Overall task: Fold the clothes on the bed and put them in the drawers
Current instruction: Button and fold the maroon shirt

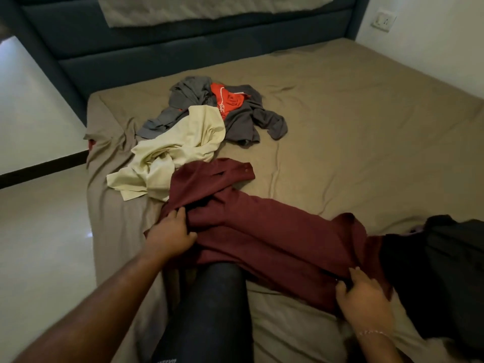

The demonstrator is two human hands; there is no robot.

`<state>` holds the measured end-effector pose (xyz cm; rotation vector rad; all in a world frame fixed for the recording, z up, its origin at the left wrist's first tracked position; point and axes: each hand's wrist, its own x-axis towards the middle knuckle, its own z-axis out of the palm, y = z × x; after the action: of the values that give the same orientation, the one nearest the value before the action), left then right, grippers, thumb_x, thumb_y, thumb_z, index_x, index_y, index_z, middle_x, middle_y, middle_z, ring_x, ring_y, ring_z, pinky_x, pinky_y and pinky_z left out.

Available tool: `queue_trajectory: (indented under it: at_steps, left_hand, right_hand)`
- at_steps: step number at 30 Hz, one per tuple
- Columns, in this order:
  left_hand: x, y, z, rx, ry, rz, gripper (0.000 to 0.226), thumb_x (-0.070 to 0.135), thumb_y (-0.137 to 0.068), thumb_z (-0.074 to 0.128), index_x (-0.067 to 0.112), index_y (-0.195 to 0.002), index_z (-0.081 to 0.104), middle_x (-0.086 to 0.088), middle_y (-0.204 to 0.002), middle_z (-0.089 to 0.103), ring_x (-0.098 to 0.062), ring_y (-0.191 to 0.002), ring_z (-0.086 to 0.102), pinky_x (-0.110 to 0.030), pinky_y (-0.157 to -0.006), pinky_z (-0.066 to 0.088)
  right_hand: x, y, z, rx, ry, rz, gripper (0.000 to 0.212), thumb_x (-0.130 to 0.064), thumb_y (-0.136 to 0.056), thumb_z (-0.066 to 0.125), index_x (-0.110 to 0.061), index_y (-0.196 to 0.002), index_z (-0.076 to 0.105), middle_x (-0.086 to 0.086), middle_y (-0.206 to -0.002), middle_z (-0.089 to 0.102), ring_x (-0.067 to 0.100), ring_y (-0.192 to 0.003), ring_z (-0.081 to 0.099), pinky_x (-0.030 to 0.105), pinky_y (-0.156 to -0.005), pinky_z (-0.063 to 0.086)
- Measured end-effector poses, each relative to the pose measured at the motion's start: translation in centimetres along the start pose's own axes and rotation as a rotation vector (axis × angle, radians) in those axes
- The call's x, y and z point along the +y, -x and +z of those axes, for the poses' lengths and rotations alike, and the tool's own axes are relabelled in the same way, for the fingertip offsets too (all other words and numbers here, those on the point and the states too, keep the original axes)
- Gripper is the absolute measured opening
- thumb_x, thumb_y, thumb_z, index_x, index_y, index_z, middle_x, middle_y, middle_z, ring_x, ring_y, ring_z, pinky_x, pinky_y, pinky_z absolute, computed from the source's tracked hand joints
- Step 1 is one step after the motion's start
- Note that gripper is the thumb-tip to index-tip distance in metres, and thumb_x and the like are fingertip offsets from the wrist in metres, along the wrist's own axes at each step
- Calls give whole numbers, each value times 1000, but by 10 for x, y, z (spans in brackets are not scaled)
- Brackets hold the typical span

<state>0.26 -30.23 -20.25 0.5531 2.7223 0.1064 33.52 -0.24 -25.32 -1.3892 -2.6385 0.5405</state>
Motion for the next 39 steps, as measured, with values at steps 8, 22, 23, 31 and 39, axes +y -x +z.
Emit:
queue_trajectory:
  at_steps: [8,22,23,31,39]
  left_hand:
    - [36,23,8,335,-130,350,51,45,-79,48,26,-124,63,-1,-122,60,-26,-112,56,-43,-87,46]
    - [91,-80,11,122,-121,224,62,43,-90,55,21,-148,45,-21,-170,13,-39,-158,4,-63,-124,11]
    - [90,-83,11,119,-129,216,68,44,-91,55,19,-153,39,-20,-170,14,-37,-159,5,-63,-124,10]
    - [92,-44,14,416,171,818,74,31,-83,59,13,-153,41,-8,-167,32,-21,-155,27,-44,-123,29]
    - [102,24,44,297,205,1145,71,30,-86,62,14,-152,42,-4,-171,26,-15,-156,26,-33,-124,27]
  right_hand:
    - [-48,34,-25,-67,283,34,71,-52,-87,57,-32,-153,43,-11,-161,37,22,-133,45,44,-101,47]
    - [-178,18,18,-252,-13,-396,71,-46,-91,60,-36,-155,32,-13,-162,26,14,-143,32,40,-111,41]
    - [-178,16,19,-259,-59,-399,71,-45,-91,62,-35,-155,33,-13,-161,28,13,-143,33,38,-112,40]
    - [-193,-23,16,-552,-1531,482,48,-45,-85,78,-31,-129,63,6,-133,67,22,-118,68,45,-93,59]
    - [-147,-46,-5,-374,-1801,562,36,-17,-92,71,-16,-126,61,14,-121,71,26,-101,72,44,-78,60]
